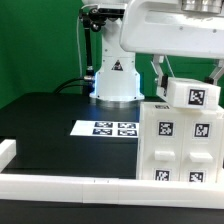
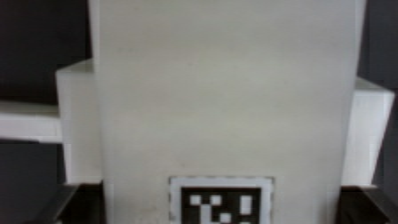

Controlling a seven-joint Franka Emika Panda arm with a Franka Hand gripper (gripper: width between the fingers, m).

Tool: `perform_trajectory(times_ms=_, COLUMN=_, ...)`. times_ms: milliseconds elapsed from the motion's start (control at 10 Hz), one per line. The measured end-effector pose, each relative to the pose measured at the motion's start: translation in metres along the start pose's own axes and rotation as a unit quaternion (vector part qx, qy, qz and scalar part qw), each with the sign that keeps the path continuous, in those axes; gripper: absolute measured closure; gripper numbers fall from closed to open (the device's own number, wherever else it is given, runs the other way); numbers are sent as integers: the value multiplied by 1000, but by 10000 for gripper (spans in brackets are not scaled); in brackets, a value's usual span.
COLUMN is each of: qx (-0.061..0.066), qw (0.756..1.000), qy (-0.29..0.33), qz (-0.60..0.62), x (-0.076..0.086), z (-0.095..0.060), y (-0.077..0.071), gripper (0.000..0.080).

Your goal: Assemble cabinet

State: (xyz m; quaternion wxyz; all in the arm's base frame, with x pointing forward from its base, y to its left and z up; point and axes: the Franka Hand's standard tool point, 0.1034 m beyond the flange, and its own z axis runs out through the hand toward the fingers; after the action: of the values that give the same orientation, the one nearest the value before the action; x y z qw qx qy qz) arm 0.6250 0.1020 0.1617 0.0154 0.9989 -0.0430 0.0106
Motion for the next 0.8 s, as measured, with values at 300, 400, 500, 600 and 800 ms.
perform_trajectory(times_ms=300, qx=21, qw=982, qy=14, qz=188, x=-1, z=0, y=0, gripper=246)
perform_trajectory(times_ms=400, qx=23, qw=977, qy=13, qz=213, x=-1, z=0, y=-1, gripper=246)
perform_trajectory(times_ms=500, qx=24, qw=969, qy=12, qz=247, x=-1, z=0, y=-1, gripper=246)
perform_trajectory(times_ms=600, qx=25, qw=959, qy=11, qz=283, x=-1, z=0, y=-1, gripper=246)
perform_trajectory(times_ms=800, qx=26, qw=946, qy=9, qz=322, x=-1, z=0, y=0, gripper=246)
